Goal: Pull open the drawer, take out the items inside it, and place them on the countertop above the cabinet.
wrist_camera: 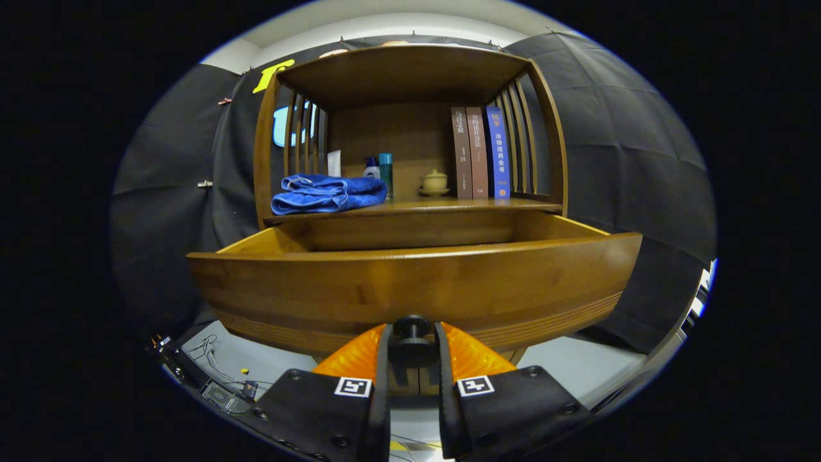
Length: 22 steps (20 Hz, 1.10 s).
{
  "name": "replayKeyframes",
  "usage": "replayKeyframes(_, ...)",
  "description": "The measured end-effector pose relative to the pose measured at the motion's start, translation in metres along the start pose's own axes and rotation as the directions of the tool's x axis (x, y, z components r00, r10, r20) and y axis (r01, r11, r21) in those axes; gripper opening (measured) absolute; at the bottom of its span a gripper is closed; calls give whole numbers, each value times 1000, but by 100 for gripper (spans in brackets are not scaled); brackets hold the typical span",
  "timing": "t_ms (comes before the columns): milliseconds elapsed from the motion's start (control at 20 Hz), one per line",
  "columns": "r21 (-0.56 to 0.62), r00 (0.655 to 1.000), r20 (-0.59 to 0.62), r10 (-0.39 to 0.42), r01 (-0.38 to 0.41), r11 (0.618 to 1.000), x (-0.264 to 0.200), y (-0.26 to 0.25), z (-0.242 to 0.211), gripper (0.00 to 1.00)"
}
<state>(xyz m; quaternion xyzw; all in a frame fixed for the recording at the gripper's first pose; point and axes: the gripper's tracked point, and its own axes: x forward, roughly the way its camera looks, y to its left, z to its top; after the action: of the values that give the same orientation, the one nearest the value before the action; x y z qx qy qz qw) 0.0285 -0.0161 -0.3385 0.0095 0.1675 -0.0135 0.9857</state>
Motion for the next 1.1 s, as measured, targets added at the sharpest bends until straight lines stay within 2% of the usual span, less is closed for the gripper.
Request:
replayKeyframes(300,-17,1000,5,-7,7,1000,1,1,0,35)
replayKeyframes(350,-17,1000,2,-6,6,1000,1,1,0,37)
replayKeyframes(500,-24,1000,-20,23,-23,999,-4,6,4,75)
replayKeyframes(600,-37,999,-3,41,-41,998,-19,2,24,100)
replayKeyframes(650,-28,998,8,54,-54,998,-29,3,39,98)
replayKeyframes(850,-20,996,19,90,-90,996,-46,0,109,98)
replayKeyframes(1100,-37,973,-161,164,-172,984,-18,10,143,98)
